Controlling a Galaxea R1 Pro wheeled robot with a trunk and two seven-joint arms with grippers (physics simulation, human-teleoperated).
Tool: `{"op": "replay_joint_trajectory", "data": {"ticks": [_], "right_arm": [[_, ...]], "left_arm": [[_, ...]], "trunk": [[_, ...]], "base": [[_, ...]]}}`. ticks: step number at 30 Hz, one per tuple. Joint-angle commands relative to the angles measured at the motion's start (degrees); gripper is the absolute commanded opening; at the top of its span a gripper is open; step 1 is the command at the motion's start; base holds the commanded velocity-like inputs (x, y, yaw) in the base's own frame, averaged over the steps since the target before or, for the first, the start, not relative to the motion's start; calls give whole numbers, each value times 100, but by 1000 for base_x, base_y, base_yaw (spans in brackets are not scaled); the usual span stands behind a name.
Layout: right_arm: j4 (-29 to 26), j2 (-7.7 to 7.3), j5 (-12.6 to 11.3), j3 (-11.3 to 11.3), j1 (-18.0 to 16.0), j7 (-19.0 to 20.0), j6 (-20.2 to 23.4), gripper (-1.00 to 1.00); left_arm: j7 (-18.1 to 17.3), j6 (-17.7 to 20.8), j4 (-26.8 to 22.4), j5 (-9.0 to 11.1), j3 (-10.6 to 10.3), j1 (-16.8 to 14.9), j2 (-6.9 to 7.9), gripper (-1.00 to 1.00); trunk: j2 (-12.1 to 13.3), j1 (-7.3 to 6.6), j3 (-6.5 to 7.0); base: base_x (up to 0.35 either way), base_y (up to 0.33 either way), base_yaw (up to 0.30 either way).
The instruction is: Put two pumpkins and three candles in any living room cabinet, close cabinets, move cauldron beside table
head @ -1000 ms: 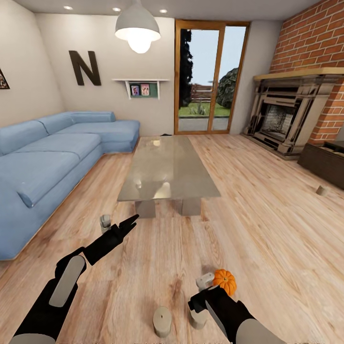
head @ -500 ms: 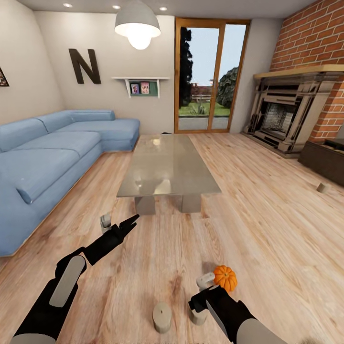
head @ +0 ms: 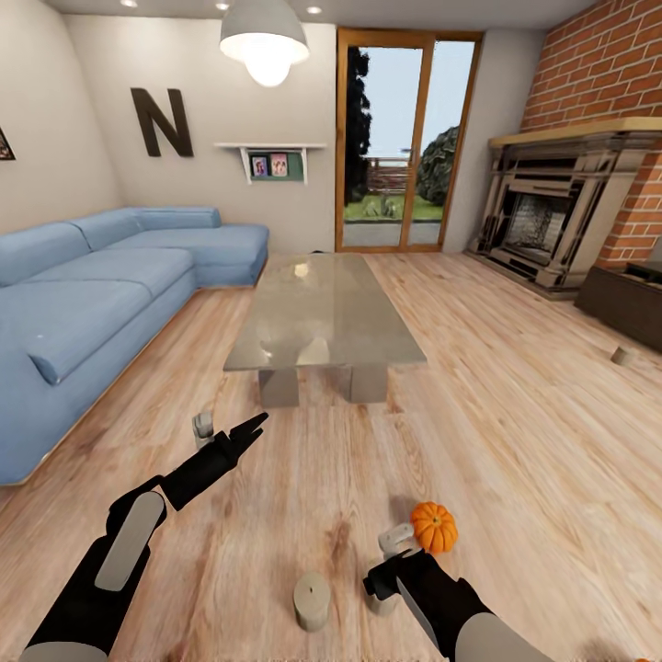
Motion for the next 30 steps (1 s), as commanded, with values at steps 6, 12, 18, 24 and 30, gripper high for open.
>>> {"op": "replay_joint_trajectory", "data": {"ticks": [6,12,18,24,30], "right_arm": [[-6,-2,2,0,0,-3,6,100],[-22,-6,0,-16,0,-3,-12,100],[-108,-25,-6,-39,0,-9,-17,100],[-133,-33,-9,-44,0,-10,-18,100],[-134,-29,-9,-44,0,-10,-18,100]], "left_arm": [[0,1,0,-1,0,0,0,100],[0,1,0,-1,0,0,0,100],[-4,1,0,-1,3,0,10,100],[-17,1,0,6,6,0,9,100],[-17,1,-2,8,2,0,9,100]], "trunk": [[-9,15,-134],[-17,31,-267],[-18,33,-289],[-18,33,-289],[-18,33,-289]], "base": [[0,0,0],[0,0,0],[0,0,0],[145,0,0],[267,0,0]]}}
